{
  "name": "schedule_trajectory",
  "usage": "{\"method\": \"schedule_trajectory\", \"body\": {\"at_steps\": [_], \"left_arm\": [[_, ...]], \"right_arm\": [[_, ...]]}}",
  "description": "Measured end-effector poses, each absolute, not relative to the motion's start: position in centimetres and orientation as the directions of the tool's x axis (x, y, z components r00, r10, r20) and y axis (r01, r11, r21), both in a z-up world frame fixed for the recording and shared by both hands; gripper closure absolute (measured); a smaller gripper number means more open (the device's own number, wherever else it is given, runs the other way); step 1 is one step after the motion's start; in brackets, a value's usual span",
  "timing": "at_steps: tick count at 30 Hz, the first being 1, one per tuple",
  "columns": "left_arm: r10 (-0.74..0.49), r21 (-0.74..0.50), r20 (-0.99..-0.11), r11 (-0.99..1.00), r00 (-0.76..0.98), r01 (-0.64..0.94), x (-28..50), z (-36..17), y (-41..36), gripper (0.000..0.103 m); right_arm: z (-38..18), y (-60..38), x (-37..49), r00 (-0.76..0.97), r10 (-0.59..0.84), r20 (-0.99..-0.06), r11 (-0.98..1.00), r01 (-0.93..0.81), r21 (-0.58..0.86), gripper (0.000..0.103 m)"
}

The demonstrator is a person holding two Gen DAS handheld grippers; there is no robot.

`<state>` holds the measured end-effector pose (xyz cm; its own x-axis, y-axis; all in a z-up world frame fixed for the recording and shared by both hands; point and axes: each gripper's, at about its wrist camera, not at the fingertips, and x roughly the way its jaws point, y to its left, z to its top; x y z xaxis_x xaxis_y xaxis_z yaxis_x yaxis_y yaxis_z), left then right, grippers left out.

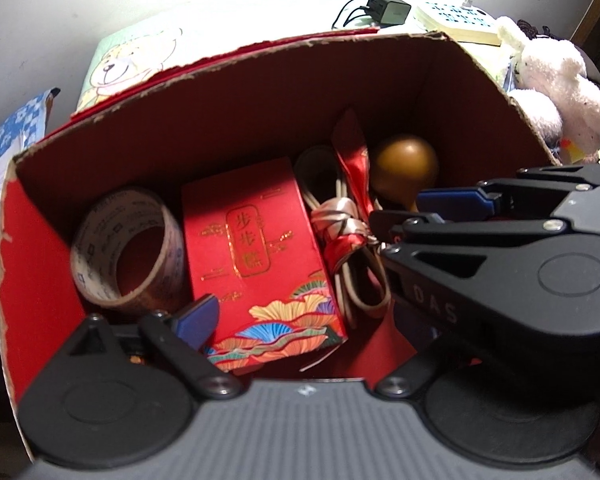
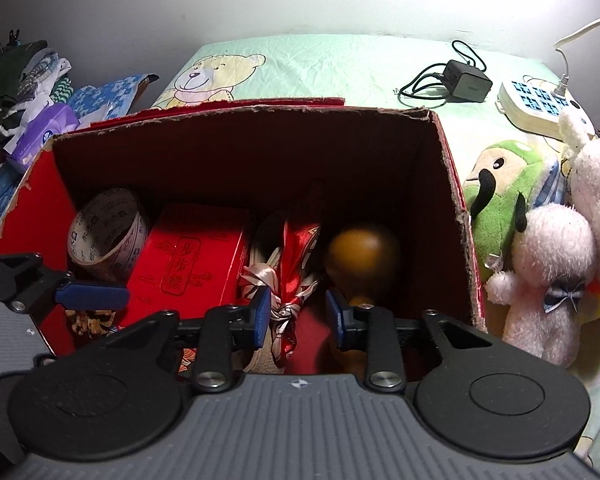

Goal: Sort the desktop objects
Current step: 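Open the right gripper and release the gourd upright in the box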

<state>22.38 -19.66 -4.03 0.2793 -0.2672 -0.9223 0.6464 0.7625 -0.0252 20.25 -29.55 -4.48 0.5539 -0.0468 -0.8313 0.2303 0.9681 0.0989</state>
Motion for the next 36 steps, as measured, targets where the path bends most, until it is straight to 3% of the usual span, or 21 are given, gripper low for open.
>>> {"method": "schedule_trajectory", "body": {"at_steps": [36], "left_arm": [[-0.123,0.100,-0.886,0.891,0.448,0.443,19.8,-0.6,-17.1,0.005]], "right_arm": [[-1.7,-29.8,16.1,0.637,-0.012,-0.771,0.966,0.207,0.155,0.070]]}}
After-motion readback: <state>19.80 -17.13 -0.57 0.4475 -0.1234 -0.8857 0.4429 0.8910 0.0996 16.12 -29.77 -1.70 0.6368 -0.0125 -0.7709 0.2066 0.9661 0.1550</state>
